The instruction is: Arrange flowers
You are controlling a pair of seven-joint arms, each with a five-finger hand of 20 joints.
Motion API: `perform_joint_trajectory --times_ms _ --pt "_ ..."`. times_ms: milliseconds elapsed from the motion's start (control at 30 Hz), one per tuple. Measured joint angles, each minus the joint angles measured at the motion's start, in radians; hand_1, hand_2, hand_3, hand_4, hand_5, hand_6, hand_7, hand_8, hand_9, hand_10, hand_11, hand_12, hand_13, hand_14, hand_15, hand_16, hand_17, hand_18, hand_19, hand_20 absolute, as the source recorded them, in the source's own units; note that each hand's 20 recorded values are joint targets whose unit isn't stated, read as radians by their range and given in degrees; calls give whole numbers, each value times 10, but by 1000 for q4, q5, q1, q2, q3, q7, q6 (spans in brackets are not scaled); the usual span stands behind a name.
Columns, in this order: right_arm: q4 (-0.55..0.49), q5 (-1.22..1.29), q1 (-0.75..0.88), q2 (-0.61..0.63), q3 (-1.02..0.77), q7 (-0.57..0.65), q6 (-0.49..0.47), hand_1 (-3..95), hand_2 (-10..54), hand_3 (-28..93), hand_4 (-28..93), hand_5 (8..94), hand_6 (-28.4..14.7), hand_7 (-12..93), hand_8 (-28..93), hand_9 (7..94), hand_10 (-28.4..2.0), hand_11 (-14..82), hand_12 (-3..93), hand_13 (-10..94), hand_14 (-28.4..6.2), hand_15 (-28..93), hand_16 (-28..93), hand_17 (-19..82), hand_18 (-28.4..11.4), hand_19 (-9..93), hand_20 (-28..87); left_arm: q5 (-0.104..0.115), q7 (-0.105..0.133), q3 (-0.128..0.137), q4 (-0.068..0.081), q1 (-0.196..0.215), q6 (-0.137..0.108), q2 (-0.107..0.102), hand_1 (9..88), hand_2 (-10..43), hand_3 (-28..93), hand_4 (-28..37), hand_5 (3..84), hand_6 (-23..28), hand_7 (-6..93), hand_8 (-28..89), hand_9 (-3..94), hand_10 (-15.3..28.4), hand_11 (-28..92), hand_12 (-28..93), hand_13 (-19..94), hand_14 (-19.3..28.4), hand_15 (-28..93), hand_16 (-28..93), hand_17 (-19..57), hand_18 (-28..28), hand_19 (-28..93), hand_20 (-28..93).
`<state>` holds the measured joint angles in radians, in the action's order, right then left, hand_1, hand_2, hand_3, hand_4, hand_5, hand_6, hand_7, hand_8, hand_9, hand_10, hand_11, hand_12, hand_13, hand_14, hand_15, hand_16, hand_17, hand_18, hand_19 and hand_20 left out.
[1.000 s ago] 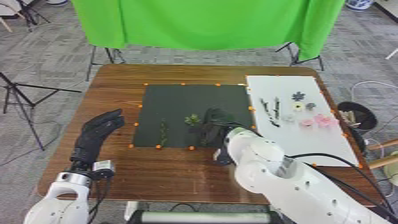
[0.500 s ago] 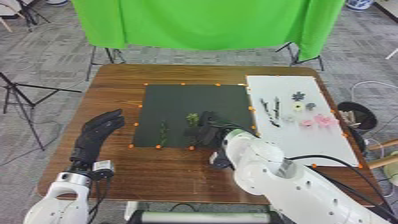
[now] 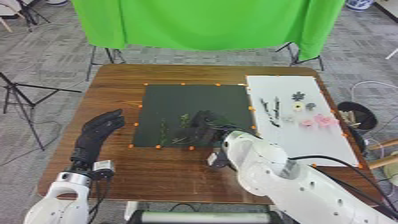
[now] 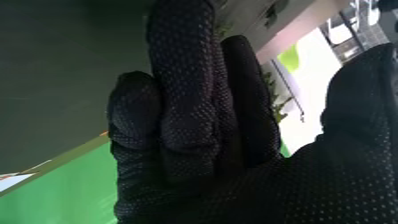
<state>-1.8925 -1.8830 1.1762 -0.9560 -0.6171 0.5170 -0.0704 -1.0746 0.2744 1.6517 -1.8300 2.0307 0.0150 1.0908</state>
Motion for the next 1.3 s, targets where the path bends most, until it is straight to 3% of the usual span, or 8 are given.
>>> perform_joint_trajectory --times_ms 400,1300 --pt "3 0 -15 37 -3 2 -38 267 56 534 -106 652 -16 133 -80 772 -168 134 185 820 -115 296 285 521 -156 752 307 0 -2 0 0 0 1 0 253 -68 707 -169 446 23 173 -67 414 126 209 155 344 171 174 27 33 132 119 144" --pt "-26 64 11 72 -55 -1 -89 280 72 514 -107 693 -7 147 -88 857 -161 184 205 869 -103 333 300 563 -152 792 327 0 -3 -3 1 -2 4 1 252 -67 706 -169 446 24 172 -68 414 125 208 156 343 171 175 27 31 133 120 143"
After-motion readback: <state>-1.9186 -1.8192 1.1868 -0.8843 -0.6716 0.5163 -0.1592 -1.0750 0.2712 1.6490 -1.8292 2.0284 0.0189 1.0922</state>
